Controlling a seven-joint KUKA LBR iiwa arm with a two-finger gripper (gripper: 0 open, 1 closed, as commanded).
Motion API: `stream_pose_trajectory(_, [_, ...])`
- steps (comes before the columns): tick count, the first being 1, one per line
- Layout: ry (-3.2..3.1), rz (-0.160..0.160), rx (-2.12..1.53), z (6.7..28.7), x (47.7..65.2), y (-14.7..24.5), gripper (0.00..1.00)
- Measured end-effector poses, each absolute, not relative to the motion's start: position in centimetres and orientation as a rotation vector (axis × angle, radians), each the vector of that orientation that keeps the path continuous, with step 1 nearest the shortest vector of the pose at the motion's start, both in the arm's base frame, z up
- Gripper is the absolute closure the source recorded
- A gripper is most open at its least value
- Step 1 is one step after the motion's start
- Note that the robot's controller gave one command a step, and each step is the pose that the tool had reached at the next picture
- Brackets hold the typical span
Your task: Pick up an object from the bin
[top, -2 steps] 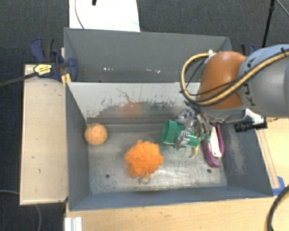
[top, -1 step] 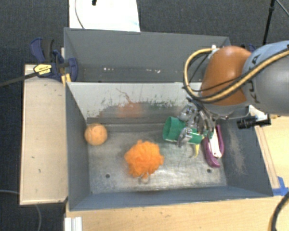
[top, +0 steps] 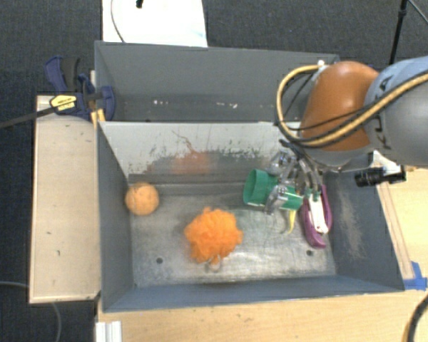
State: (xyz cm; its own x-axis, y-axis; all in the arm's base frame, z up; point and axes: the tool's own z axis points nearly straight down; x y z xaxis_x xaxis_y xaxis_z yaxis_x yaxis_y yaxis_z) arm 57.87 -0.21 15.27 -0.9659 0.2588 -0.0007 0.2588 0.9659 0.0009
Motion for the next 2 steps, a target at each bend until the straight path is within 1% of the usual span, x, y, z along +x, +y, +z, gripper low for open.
stream_pose_trajectory(1, [3.112, 0.001, 0.408, 16.82, 57.91, -0.21, 1.0])
stream_pose_trajectory(2, [3.108, 0.003, 0.407, 17.67, 58.01, -0.21, 1.0])
